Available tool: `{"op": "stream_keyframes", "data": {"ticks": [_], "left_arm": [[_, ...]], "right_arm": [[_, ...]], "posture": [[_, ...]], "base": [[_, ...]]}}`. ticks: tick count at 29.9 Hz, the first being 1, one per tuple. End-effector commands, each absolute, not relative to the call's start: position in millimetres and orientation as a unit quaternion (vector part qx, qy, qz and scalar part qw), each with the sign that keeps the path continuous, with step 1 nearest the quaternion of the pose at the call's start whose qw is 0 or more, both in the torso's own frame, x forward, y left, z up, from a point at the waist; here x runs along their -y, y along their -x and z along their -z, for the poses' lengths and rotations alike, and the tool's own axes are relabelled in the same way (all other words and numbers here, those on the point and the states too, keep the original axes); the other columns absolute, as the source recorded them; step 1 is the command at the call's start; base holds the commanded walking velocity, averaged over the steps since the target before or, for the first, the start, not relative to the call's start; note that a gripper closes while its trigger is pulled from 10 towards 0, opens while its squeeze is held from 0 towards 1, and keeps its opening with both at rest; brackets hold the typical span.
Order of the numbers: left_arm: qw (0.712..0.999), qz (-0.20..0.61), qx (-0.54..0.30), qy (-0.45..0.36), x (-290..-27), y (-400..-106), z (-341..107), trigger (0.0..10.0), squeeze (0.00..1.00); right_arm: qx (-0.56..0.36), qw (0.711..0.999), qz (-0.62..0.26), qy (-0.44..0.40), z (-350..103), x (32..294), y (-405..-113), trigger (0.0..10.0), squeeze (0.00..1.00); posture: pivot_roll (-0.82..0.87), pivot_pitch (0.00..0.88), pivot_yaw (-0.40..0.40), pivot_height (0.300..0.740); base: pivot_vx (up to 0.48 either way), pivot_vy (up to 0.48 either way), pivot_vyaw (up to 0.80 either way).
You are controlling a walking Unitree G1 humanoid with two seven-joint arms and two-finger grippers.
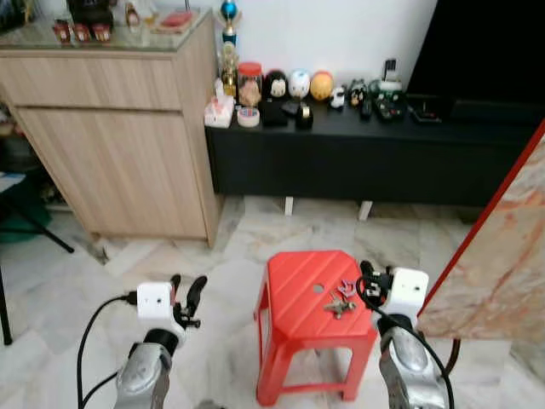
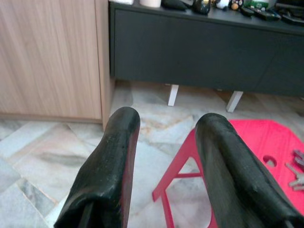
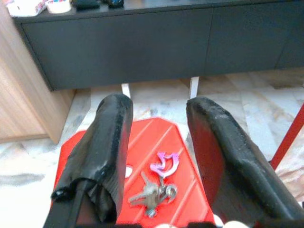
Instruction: Hang keys on a hook
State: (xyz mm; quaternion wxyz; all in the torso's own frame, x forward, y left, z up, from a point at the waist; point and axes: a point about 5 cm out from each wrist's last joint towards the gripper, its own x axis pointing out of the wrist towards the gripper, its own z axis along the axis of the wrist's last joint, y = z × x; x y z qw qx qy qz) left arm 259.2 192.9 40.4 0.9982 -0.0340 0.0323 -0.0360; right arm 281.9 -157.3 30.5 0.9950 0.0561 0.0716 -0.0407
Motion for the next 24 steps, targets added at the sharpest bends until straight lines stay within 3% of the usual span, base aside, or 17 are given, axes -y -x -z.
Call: {"op": "stream_keyframes", "data": {"ticks": [1,24], "left_arm": [[0.998,0.039,-0.042,0.036,-190.1,-259.2,-38.1,10.0,0.0],[0.997,0.038,-0.05,0.037,-190.0,-260.9,-37.0,10.0,0.0]], "right_arm": [[-0.069,0.995,0.041,-0.056,-32.9,157.2,-284.2,10.0,0.0],[-0.067,0.996,0.029,-0.049,-33.7,154.5,-286.0,10.0,0.0]], "posture": [[0.08,0.0,-0.042,0.645],[0.09,0.0,-0.046,0.645]], "base": [[0.0,0.0,0.0],[0.011,0.0,0.08]]}}
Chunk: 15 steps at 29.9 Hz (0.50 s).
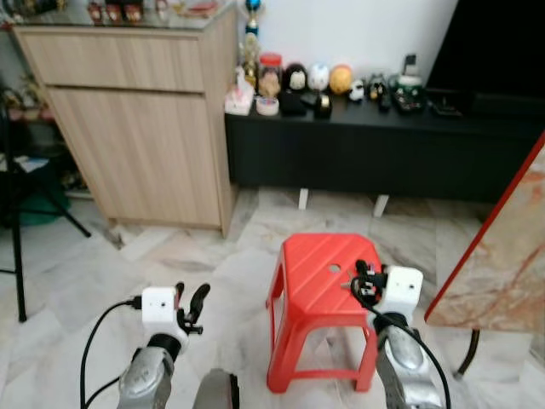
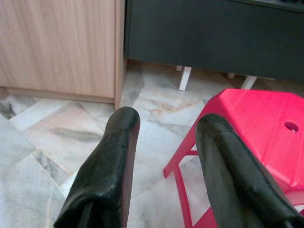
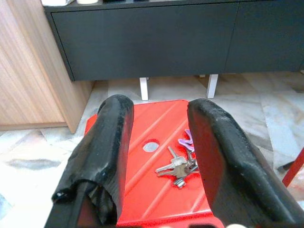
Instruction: Hang keys on a hook
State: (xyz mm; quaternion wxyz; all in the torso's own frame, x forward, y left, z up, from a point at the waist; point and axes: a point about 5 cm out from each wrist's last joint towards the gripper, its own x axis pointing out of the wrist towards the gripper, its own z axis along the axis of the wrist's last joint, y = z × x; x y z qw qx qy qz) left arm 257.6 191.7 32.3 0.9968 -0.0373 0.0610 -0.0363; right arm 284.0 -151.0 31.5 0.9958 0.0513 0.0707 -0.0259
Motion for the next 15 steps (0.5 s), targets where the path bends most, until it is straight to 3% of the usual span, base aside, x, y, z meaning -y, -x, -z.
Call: {"op": "stream_keyframes", "data": {"ticks": [1,6,15], "left_arm": [[0.997,0.038,-0.05,0.037,-190.0,-261.2,-36.9,10.0,0.0],[0.997,0.038,-0.05,0.037,-190.1,-262.4,-37.2,10.0,0.0],[0.997,0.04,-0.048,0.037,-190.3,-263.7,-38.6,10.0,0.0]], "right_arm": [[-0.062,0.997,0.024,-0.045,-34.7,153.8,-286.3,10.0,0.0],[-0.049,0.998,0.016,-0.045,-38.0,151.1,-286.2,10.0,0.0],[-0.057,0.996,0.034,-0.064,-36.3,155.1,-287.6,10.0,0.0]], "posture": [[0.09,0.0,-0.046,0.645],[0.09,0.0,-0.048,0.645],[0.09,0.0,-0.048,0.645]], "base": [[0.251,0.0,0.0],[0.256,0.0,0.5],[0.26,0.0,0.0]]}}
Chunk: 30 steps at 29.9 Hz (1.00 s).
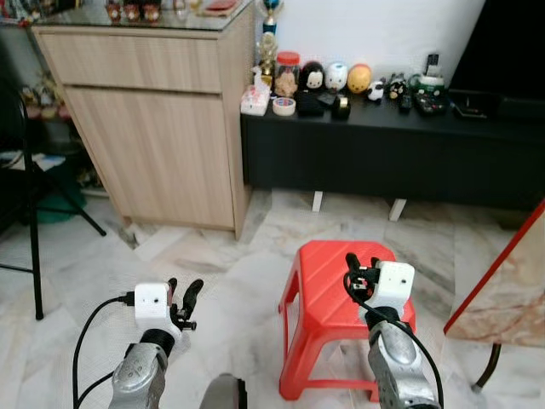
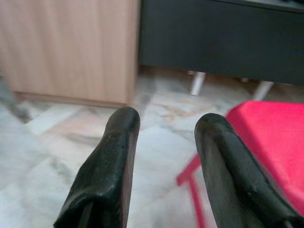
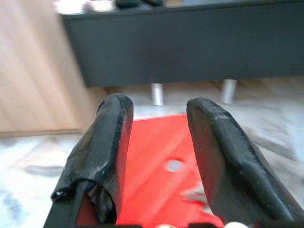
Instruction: Hang keys on a hook
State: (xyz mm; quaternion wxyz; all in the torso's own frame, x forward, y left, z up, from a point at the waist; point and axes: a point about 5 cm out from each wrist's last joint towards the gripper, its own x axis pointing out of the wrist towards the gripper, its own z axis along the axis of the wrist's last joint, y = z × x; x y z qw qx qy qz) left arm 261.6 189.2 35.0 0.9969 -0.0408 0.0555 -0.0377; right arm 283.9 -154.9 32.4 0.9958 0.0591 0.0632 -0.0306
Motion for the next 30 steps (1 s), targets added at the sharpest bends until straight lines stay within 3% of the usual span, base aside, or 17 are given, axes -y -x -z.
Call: {"op": "stream_keyframes", "data": {"ticks": [1,17,30], "left_arm": [[0.997,0.04,-0.048,0.036,-190.3,-263.8,-38.6,10.0,0.0],[0.998,0.04,-0.043,0.037,-189.3,-265.9,-41.3,10.0,0.0],[0.998,0.037,-0.042,0.037,-190.1,-266.9,-42.1,10.0,0.0]], "right_arm": [[-0.056,0.996,0.034,-0.065,-36.4,154.8,-287.7,10.0,0.0],[-0.052,0.997,0.03,-0.053,-37.4,152.7,-288.4,10.0,0.0],[-0.054,0.995,0.047,-0.072,-36.5,157.2,-288.3,10.0,0.0]], "posture": [[0.09,0.0,-0.047,0.645],[0.09,0.005,-0.046,0.645],[0.09,0.014,-0.048,0.645]], "base": [[0.262,0.0,0.0],[0.262,0.0,0.0],[0.261,0.0,0.21]]}}
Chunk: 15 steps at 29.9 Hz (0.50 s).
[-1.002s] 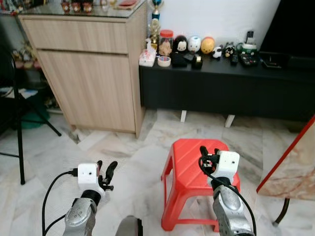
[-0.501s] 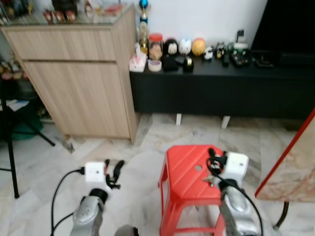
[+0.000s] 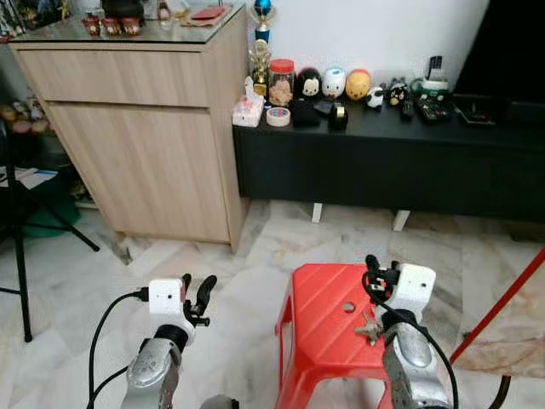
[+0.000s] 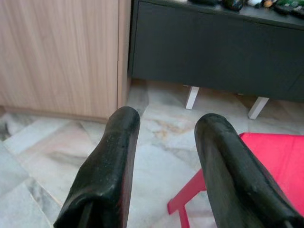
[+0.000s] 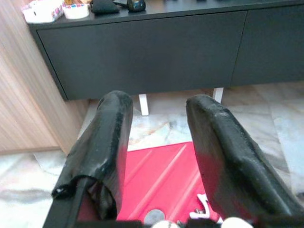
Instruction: Hang keys on a hook
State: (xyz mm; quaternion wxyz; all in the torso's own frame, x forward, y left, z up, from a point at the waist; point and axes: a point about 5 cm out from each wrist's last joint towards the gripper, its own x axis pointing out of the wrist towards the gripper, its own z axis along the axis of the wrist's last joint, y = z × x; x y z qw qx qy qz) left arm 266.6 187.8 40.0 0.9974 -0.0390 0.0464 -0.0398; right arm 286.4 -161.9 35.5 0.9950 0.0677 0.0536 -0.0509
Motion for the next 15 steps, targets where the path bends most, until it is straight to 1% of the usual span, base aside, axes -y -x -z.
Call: {"op": "stream_keyframes", "data": {"ticks": [1,15], "left_arm": [[0.998,0.037,-0.042,0.037,-190.1,-266.9,-42.1,10.0,0.0],[0.998,0.033,-0.043,0.031,-193.5,-268.4,-42.7,10.0,0.0]], "right_arm": [[-0.054,0.995,0.047,-0.072,-36.4,157.2,-288.4,10.0,0.0],[-0.073,0.992,0.065,-0.084,-29.5,161.8,-285.3,10.0,0.0]], "posture": [[0.09,0.014,-0.048,0.645],[0.09,0.018,-0.046,0.645]], "base": [[0.259,0.0,0.0],[0.261,0.0,0.0]]}}
